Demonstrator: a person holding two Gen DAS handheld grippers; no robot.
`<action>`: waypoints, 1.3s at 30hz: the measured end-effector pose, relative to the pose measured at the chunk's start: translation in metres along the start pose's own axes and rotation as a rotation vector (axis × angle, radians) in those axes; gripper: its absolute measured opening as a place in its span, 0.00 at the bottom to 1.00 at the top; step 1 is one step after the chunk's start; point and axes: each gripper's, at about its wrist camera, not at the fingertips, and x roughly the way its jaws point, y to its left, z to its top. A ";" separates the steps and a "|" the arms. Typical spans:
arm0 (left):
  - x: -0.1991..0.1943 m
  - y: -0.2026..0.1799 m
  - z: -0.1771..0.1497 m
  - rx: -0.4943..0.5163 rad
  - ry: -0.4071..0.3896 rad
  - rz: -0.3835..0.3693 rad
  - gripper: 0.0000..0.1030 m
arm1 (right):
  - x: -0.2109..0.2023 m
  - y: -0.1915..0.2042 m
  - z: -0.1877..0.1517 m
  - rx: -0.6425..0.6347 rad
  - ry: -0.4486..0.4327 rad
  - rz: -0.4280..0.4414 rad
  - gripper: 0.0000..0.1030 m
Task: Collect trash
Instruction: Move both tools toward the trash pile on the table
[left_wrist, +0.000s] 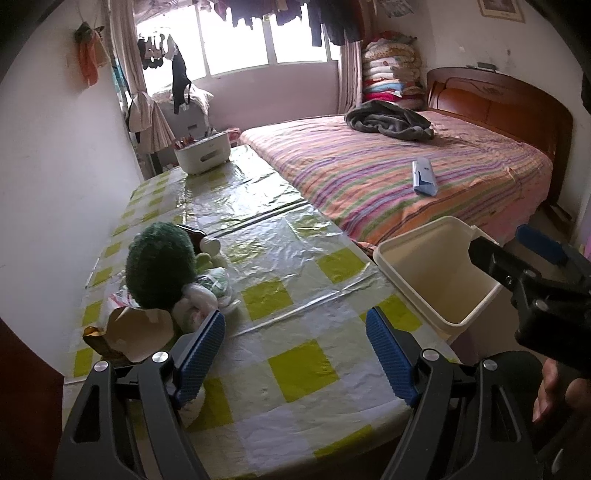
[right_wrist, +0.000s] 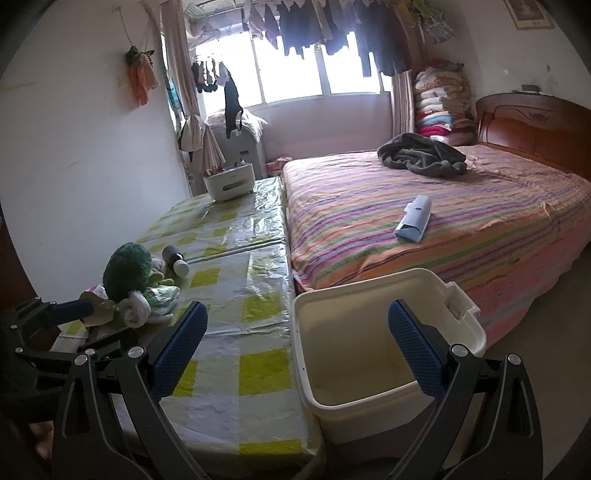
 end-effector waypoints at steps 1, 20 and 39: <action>-0.002 0.002 0.000 -0.004 -0.005 0.004 0.74 | 0.000 0.002 0.000 -0.001 -0.002 0.005 0.94; -0.023 0.063 -0.028 -0.126 -0.008 0.123 0.74 | 0.006 0.065 0.012 -0.129 -0.070 0.157 0.94; -0.058 0.155 -0.094 -0.337 -0.014 0.234 0.74 | 0.045 0.187 0.029 -0.337 -0.058 0.501 0.94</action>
